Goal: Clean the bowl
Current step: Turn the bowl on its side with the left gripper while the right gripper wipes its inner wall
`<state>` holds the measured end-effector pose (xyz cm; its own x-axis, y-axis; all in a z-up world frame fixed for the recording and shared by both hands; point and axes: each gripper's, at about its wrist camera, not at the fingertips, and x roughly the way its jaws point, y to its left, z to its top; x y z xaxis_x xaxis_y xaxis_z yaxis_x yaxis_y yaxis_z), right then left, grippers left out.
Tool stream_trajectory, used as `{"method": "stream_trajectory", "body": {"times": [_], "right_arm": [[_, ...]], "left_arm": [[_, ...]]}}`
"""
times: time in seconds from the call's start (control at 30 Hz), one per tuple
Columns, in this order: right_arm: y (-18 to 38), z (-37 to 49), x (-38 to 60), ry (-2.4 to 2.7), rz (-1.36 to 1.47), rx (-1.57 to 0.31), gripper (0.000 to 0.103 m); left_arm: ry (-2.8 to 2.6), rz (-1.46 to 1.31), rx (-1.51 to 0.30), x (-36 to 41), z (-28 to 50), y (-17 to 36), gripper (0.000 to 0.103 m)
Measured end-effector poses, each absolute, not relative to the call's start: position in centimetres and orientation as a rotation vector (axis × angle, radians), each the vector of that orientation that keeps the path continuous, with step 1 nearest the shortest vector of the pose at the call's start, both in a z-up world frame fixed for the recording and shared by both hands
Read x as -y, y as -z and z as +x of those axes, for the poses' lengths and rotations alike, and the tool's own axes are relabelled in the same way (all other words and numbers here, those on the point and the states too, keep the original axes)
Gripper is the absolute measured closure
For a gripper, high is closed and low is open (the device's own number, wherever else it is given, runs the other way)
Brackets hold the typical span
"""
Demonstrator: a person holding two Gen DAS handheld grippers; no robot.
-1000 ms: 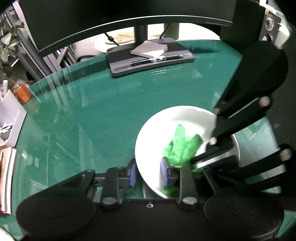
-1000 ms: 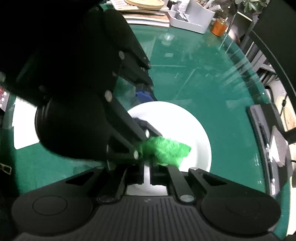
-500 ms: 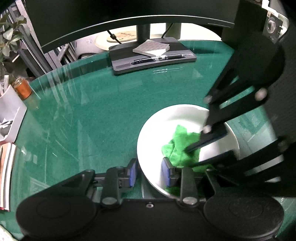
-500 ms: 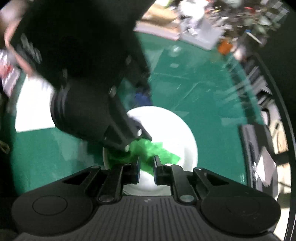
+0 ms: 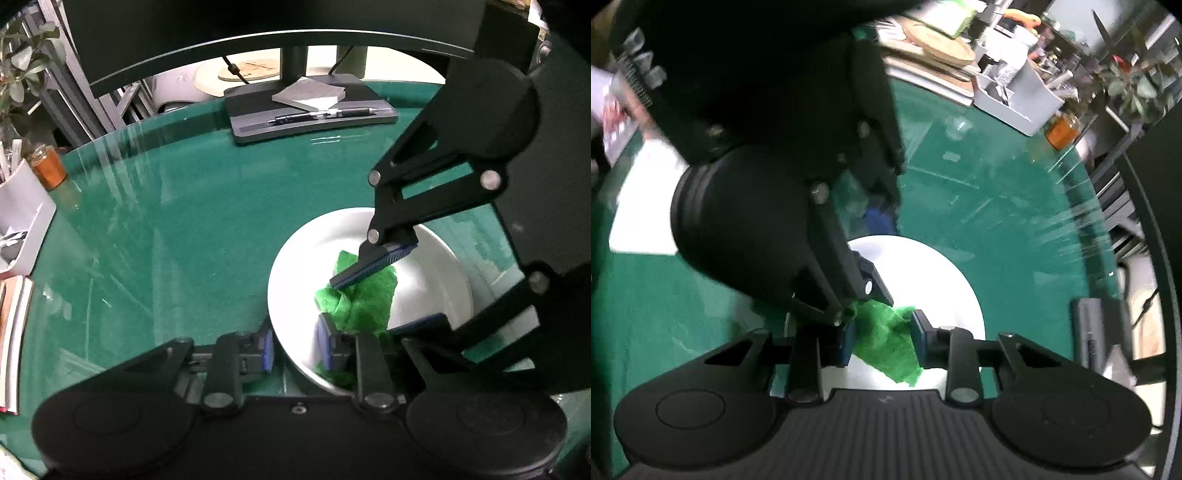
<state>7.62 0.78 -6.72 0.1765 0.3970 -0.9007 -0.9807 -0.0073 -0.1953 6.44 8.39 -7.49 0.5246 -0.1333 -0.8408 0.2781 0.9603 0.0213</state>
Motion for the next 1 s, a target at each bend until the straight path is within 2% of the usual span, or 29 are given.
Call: {"method": "stream_trajectory", "body": {"times": [0.07, 0.17, 0.23, 0.4, 0.6, 0.8, 1.0], "right_arm": [[6.6, 7.9, -0.9, -1.250, -1.005, -0.792, 0.080], [6.4, 7.8, -1.1, -1.168, -1.032, -0.810, 0.091], [6.5, 7.7, -0.2, -1.081, -1.040, -0.780, 0.092], [6.6, 6.7, 3.6, -0.899, -0.745, -0.807, 0.092], [7.8, 3.2, 5.5, -0.788, -0.550, -0.814, 0.090], [7.4, 2.4, 5.9, -0.775, -0.542, -0.783, 0.095], [7.4, 0.6, 5.3, -0.800, -0.631, -0.704, 0.092]], "left_arm": [[0.232, 0.165, -0.984, -8.4, 6.6, 7.5, 0.078], [0.193, 0.173, -0.973, -8.6, 7.1, 7.2, 0.083], [0.198, 0.153, -0.958, -8.9, 7.5, 6.6, 0.090], [0.272, 0.403, -0.853, -5.2, 7.0, 4.6, 0.091], [0.382, 0.687, -0.693, -0.3, 3.1, 3.9, 0.092], [0.350, 0.673, -0.762, 0.5, 2.3, 5.0, 0.091], [0.334, 0.603, -0.813, 0.1, 1.6, 5.6, 0.092]]}}
